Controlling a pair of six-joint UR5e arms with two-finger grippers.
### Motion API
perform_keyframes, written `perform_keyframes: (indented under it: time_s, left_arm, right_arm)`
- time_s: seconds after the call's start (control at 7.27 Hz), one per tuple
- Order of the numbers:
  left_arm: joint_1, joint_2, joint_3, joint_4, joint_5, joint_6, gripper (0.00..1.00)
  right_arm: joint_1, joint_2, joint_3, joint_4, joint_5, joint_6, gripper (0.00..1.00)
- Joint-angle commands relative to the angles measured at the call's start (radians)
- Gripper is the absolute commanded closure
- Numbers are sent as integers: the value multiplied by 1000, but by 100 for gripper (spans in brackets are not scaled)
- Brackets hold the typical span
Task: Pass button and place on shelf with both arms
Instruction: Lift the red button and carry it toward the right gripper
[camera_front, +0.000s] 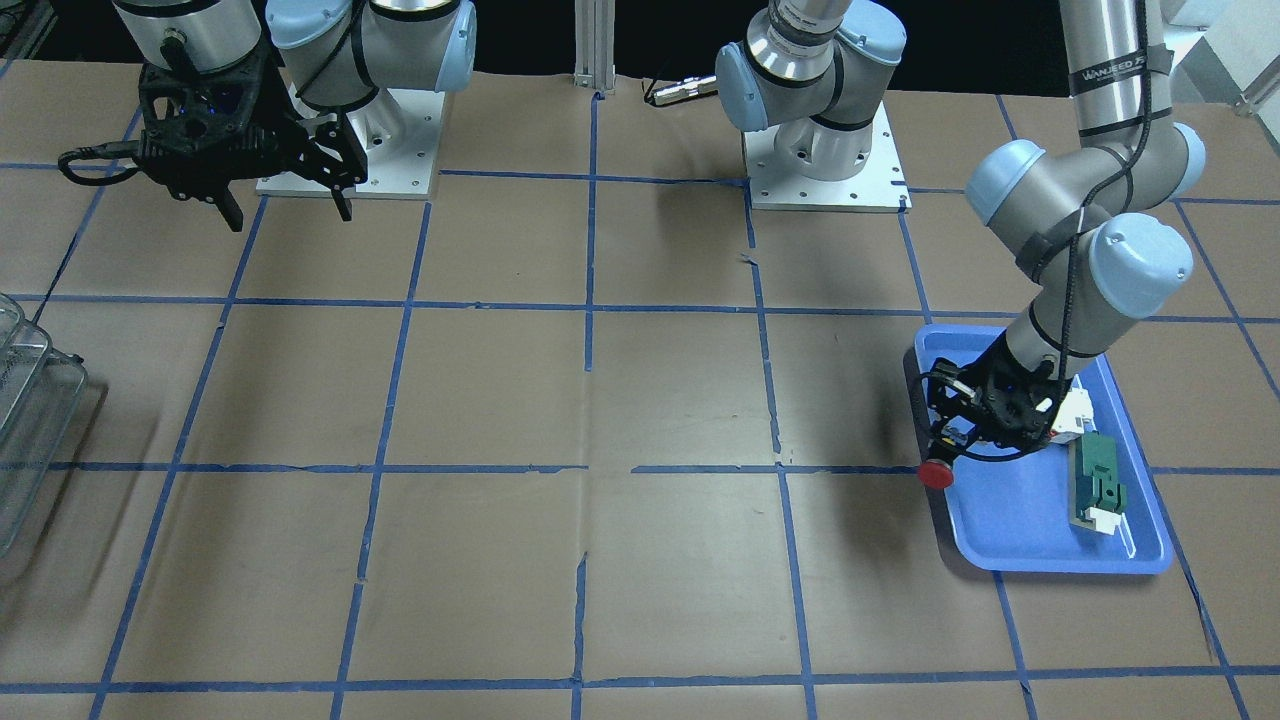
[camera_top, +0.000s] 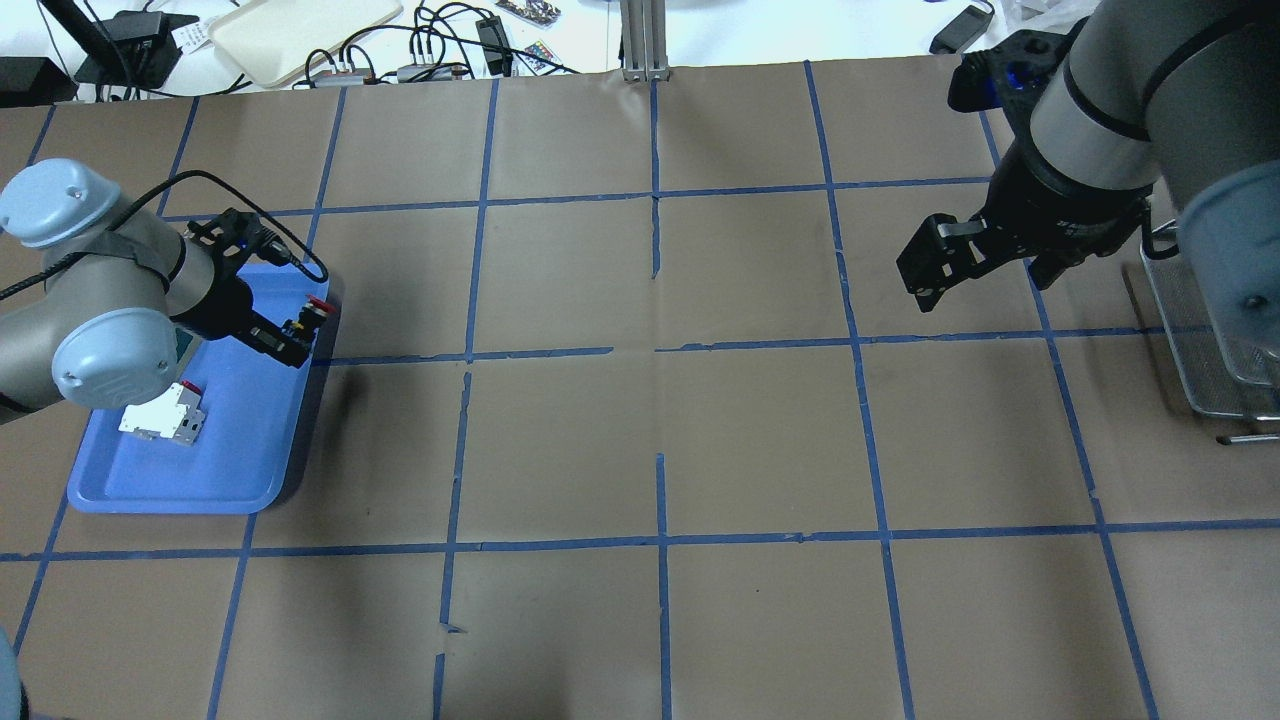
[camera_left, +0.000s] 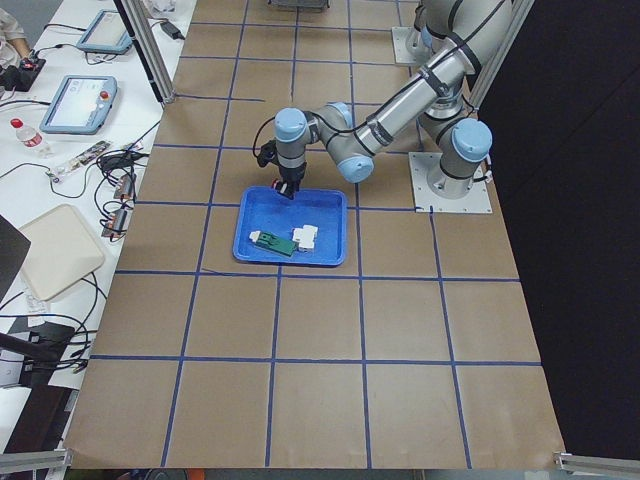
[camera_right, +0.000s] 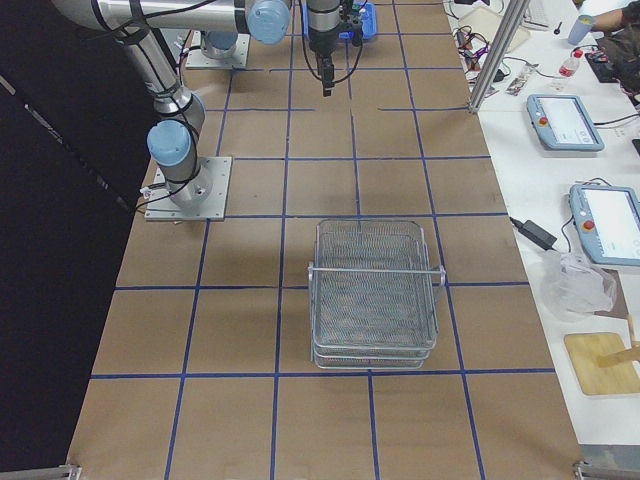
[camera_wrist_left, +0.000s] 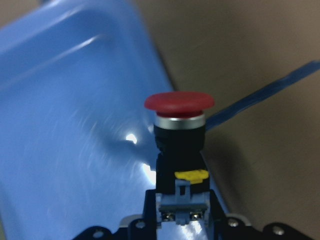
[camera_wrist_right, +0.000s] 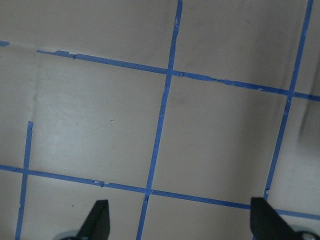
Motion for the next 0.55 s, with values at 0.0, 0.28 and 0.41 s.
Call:
perform_keyframes:
  time_s: [0.0, 0.28, 0.41]
  left_arm:
    - [-222, 35, 27, -4, -73, 206, 100]
    - [-408, 61, 33, 2, -168, 293, 100]
    - [-454, 73, 56, -2, -249, 315, 100]
  right_arm:
    - [0, 0, -1, -12, 33, -64, 0]
    - [-19, 2, 1, -46, 35, -195, 0]
    - [-67, 0, 1, -43, 100, -343, 0]
